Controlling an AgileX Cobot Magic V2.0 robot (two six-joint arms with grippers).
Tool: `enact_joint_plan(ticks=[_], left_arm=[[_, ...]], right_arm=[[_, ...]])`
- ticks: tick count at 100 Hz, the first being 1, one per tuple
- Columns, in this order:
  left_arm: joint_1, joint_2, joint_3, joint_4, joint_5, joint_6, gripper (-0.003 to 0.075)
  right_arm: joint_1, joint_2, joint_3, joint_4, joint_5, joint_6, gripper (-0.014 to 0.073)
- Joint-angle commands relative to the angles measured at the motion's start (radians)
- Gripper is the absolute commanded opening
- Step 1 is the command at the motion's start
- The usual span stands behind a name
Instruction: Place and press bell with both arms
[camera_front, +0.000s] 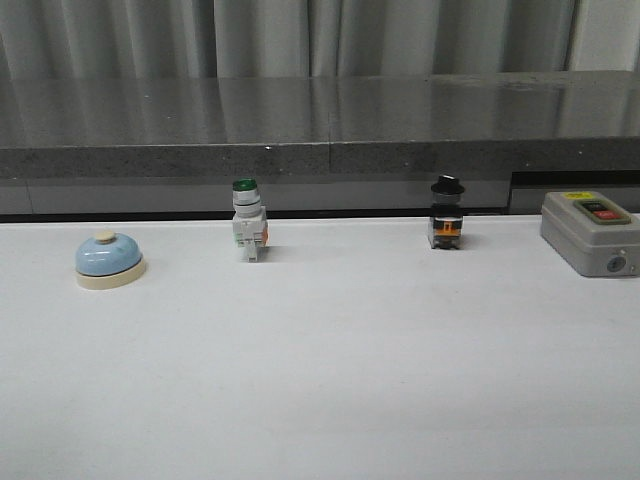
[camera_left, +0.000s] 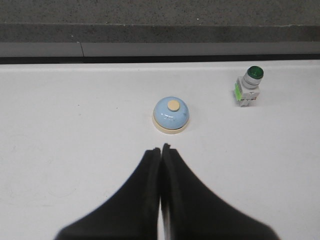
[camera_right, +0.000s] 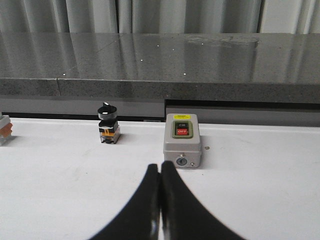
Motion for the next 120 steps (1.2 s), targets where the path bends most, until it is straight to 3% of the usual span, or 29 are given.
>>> enact_joint_plan(ticks=[1,7,14,26,32,46,81,120], left_arm=[[-0.003,0.019,-0.039,-0.014,-0.056,0.007,0.0008],[-0.003,0.031,-0.039,-0.014,-0.049,0.021,0.0075],[-0.003,0.036,-0.039,-0.014,-0.038,0.021,0.0218],[-0.003,0.034,-0.039,-0.014,-0.036,0.021,0.0596],[-0.003,0.034,-0.039,-0.014,-0.036,0.018,0.0722],[-0.003,0.036,-0.039,-0.015,-0.036,0.016,0.0638],[-0.003,0.266,-0.115,-0.051,-0.049,0.016,0.0638],[-0.087,0.625,-0.292,-0.043,-0.117,0.046,0.0638]], right_arm=[[0.001,-0.019,-0.013,-0.011,-0.083,-0.001,-0.006],[0.001,-0.019,-0.013,-0.011,-0.083,-0.001,-0.006],[0.001,-0.019,-0.013,-0.011,-0.083,-0.001,-0.006],[0.001,-0.019,-0.013,-0.011,-0.083,-0.001,-0.006],[0.001,-0.019,-0.013,-0.011,-0.083,-0.001,-0.006],[0.001,-0.019,-0.013,-0.011,-0.083,-0.001,-0.006],[0.001,-0.019,-0.013,-0.011,-0.083,-0.001,-0.006],[0.001,-0.019,-0.013,-0.011,-0.083,-0.001,-0.006]])
